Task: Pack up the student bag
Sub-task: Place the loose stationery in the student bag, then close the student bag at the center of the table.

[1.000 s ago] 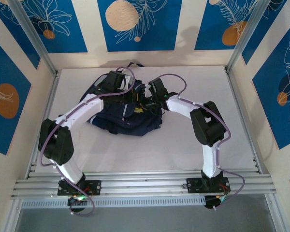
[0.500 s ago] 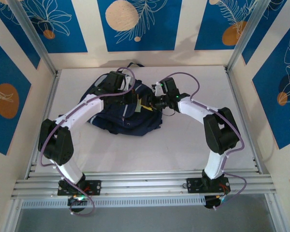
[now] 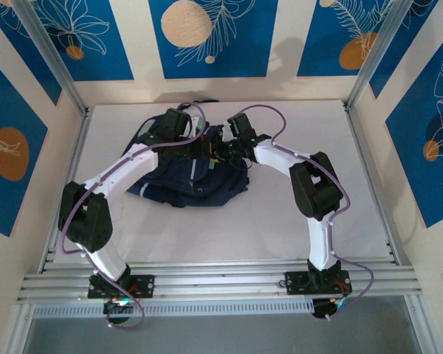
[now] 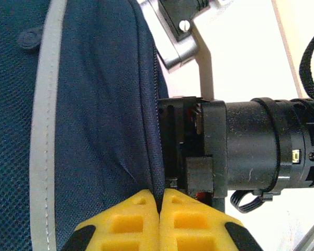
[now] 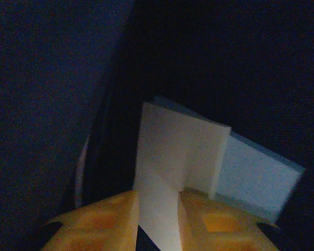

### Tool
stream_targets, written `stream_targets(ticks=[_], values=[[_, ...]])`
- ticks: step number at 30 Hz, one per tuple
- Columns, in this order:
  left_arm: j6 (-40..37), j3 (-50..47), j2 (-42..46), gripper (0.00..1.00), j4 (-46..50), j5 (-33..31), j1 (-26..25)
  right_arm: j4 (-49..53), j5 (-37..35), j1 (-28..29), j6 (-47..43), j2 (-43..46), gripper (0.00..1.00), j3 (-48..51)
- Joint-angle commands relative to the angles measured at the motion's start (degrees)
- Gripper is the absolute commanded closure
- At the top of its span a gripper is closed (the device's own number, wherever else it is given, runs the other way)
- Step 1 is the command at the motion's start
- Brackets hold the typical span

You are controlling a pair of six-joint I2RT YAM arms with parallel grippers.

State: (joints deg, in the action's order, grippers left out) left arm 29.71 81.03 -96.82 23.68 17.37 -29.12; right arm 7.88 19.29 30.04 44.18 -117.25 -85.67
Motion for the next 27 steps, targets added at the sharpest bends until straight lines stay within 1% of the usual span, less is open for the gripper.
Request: stream_targets(ticks=[1,3,6,7,8,13,18,19,22,27], values=[[0.09,0.76,2.07,1.00,-4.28,6.16,-1.51,0.25,3.95,1.90,-0.62,1.24,0.73,0.60],[-0.27,0.79,2.32,1.00,-3.71,5.22,-1.46,0.62,3.57,1.03,-0.99,4.31,0.72,3.69],[-0.58,0.45,2.75,0.98,-3.35,3.54,-1.24,3.39,0.93,-0.28,-2.90,9.99,0.67,9.52],[-0.63,0.28,2.97,0.96,-3.31,2.94,-1.13,5.02,-0.47,-0.57,-3.94,12.01,0.65,11.25],[-0.63,0.14,3.12,0.91,-3.46,2.59,-1.03,7.18,-2.08,-0.76,-4.99,13.89,0.63,12.84],[-0.63,-0.78,4.28,0.57,-2.92,0.84,-0.15,16.81,-11.33,-0.17,-9.00,21.77,0.51,19.10],[0.01,-4.90,7.20,0.38,-3.44,-0.70,1.37,24.23,-19.55,4.47,-12.10,26.71,0.44,20.98],[0.28,-6.44,8.16,0.36,-3.76,-1.14,1.92,24.78,-20.66,6.10,-12.45,27.11,0.43,20.91],[1.20,-11.35,10.86,0.34,-4.53,-2.68,3.72,25.42,-23.08,10.96,-11.70,26.42,0.42,18.95],[3.86,-19.67,15.43,0.32,-6.06,-4.24,7.25,22.98,-27.84,18.71,-4.94,21.17,0.39,13.90]])
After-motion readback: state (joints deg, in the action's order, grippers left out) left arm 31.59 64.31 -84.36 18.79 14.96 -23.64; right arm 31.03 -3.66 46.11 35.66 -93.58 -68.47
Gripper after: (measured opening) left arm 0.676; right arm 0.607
